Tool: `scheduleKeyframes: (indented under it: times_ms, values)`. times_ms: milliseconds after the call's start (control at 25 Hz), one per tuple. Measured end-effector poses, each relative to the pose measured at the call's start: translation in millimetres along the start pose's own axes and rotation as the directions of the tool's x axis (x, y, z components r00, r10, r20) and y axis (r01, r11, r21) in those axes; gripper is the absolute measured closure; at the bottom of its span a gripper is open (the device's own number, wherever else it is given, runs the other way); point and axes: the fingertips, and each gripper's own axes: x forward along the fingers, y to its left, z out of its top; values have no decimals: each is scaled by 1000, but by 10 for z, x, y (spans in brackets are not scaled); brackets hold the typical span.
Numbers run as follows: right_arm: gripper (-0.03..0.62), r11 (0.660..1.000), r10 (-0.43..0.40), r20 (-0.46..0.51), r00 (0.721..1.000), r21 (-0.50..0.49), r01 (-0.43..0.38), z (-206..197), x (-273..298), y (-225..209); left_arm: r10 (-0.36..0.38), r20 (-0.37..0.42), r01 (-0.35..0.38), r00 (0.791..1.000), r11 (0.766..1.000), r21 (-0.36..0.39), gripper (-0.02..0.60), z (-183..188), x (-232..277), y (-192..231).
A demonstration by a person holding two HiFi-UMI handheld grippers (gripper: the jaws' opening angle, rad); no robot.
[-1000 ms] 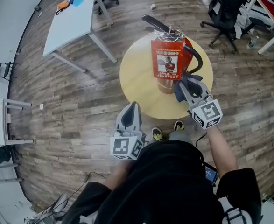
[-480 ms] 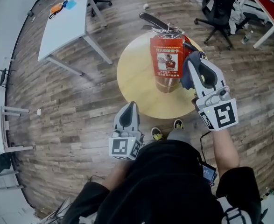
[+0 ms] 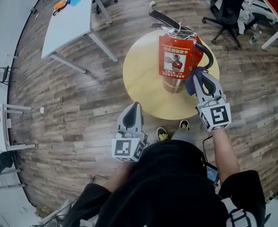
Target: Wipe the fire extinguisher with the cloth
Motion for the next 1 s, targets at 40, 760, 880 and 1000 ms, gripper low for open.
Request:
scheduleKeyframes:
  times_ms: [40, 760, 880, 1000]
  values:
    - [546, 1000, 4, -59, 998, 1, -4, -249, 17, 3, -1, -4, 1, 1000, 1000, 2, 566, -6, 8, -1]
    - [321, 990, 131, -786, 605, 130, -45, -2816, -110, -1, 45, -53, -44, 998, 999, 13, 566, -135, -143, 115]
    - [321, 987, 158, -807, 568, 133, -86, -2980, -43, 19, 55, -62, -54, 997, 998, 10, 566, -154, -166, 149]
    - [426, 988, 155, -823, 546, 130, -84, -3030, 0, -8, 53, -54, -52, 997, 999, 11, 566, -114, -184, 134]
